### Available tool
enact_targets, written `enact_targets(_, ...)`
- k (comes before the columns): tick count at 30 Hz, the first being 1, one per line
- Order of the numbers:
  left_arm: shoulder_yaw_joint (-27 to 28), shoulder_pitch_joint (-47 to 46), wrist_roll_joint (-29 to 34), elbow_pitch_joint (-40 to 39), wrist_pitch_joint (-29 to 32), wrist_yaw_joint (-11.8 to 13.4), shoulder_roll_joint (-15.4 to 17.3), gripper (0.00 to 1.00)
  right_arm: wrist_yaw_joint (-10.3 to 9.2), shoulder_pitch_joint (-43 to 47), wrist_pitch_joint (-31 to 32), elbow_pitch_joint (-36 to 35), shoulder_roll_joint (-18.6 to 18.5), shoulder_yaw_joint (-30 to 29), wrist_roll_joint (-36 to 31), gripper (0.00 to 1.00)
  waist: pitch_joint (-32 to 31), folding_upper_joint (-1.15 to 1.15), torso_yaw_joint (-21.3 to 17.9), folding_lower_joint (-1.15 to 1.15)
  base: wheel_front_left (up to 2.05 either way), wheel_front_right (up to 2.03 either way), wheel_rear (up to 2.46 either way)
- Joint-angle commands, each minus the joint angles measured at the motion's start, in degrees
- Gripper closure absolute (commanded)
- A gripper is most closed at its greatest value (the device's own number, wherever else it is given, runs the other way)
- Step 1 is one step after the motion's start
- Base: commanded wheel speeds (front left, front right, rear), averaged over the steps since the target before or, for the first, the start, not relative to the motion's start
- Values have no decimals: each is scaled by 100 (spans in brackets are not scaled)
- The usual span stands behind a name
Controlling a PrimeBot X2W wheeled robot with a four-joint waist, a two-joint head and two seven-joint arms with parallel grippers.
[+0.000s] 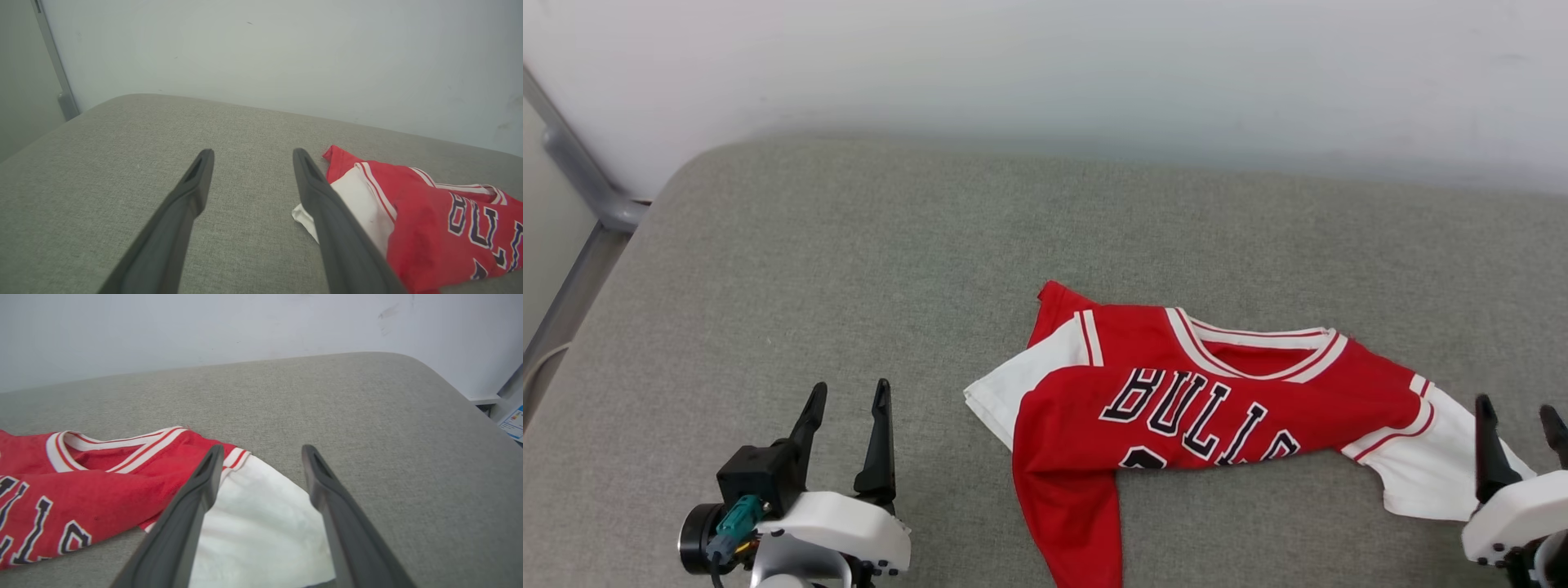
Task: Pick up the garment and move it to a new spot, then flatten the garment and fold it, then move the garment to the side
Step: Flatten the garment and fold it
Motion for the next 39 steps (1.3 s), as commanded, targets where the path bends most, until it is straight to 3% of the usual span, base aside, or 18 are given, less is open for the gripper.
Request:
enact_targets(1,22,80,-43,4,59,39,46,0,-4,115,-260,-198,96,140,-18,0,-130,0,-50,0,0,0,0)
enact_targets(6,51,185,-112,-18,259,52,147,0,-4,408,-677,-814,246,553,-50,0,-341,0,-105,0,0,0,0)
enact_targets(12,81,78,-270,-75,595,-47,275,0,-5,775,-665,-1774,308,1071,-142,0,-364,0,-212,0,0,0,0)
enact_targets(19,-109,-552,-702,111,2022,-412,507,0,-4,937,-485,-2440,318,1402,54,0,-27,0,-385,0,0,0,0)
enact_targets(27,-364,-1450,-1216,497,4011,-800,892,0,-4,692,-475,-2368,319,1607,248,0,531,0,-735,0,0,0,0)
enact_targets(39,-936,-2001,-1344,1107,5347,-1052,1130,0,-4,336,-680,-1988,319,1662,448,0,973,0,-1082,0,0,0,0)
